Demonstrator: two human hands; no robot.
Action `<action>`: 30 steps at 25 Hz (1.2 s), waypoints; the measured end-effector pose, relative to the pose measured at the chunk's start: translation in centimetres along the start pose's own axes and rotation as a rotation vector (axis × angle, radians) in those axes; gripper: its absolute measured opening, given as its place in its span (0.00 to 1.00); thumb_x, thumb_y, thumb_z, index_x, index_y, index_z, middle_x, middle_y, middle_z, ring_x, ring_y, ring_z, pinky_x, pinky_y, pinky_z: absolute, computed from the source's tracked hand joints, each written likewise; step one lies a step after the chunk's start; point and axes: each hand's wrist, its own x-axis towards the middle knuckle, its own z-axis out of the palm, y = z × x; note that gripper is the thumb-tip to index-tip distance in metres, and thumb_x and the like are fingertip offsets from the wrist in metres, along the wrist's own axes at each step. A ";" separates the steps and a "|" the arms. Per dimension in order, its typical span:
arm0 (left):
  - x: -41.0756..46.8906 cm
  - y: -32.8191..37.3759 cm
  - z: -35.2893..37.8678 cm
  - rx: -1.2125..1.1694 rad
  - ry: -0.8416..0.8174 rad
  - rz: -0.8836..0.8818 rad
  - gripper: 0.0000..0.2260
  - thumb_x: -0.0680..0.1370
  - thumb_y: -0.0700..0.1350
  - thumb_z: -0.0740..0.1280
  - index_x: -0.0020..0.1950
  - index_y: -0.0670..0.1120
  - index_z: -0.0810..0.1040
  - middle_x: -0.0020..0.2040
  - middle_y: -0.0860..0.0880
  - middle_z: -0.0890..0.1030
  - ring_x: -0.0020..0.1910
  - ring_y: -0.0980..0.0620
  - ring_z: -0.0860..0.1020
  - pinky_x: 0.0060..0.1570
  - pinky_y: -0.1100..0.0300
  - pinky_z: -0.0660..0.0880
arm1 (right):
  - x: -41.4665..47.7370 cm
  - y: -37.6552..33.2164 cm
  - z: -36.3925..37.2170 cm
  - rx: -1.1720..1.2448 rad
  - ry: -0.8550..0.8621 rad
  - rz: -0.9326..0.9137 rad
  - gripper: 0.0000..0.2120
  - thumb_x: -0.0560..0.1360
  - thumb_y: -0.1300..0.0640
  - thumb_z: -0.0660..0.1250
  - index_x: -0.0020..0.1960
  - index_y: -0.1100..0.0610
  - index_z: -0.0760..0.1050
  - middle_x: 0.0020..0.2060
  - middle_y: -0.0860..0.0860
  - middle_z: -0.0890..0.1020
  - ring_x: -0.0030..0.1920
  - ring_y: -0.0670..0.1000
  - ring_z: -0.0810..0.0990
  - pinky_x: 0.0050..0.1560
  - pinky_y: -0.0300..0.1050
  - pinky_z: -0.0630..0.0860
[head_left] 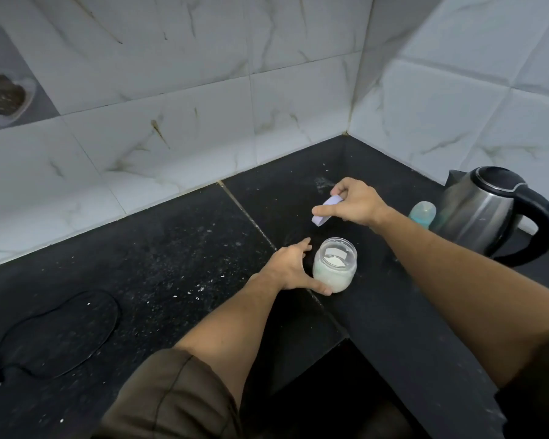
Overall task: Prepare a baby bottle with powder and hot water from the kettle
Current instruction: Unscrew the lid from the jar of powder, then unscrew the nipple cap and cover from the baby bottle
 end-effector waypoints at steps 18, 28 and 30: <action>-0.9 -5.1 -4.9 0.055 0.150 -0.168 0.39 0.69 0.58 0.81 0.77 0.51 0.72 0.63 0.57 0.81 0.57 0.57 0.80 0.63 0.56 0.77 | 7.2 1.8 6.5 -0.589 -0.482 -0.156 0.21 0.62 0.48 0.86 0.40 0.52 0.75 0.49 0.52 0.82 0.51 0.55 0.81 0.51 0.52 0.81; 0.9 -2.9 -5.4 0.125 0.182 -0.150 0.30 0.76 0.55 0.76 0.76 0.52 0.74 0.60 0.57 0.82 0.55 0.57 0.79 0.61 0.58 0.76 | 6.2 1.5 2.8 -0.488 -0.356 -0.073 0.14 0.72 0.49 0.81 0.49 0.54 0.80 0.49 0.52 0.82 0.52 0.54 0.80 0.51 0.49 0.77; 1.6 -1.3 -5.8 0.138 0.236 -0.119 0.26 0.78 0.52 0.74 0.75 0.51 0.75 0.60 0.56 0.82 0.55 0.56 0.80 0.64 0.56 0.76 | 5.7 1.3 0.2 -0.436 -0.237 -0.049 0.12 0.74 0.50 0.79 0.50 0.54 0.79 0.49 0.52 0.81 0.51 0.54 0.79 0.50 0.47 0.74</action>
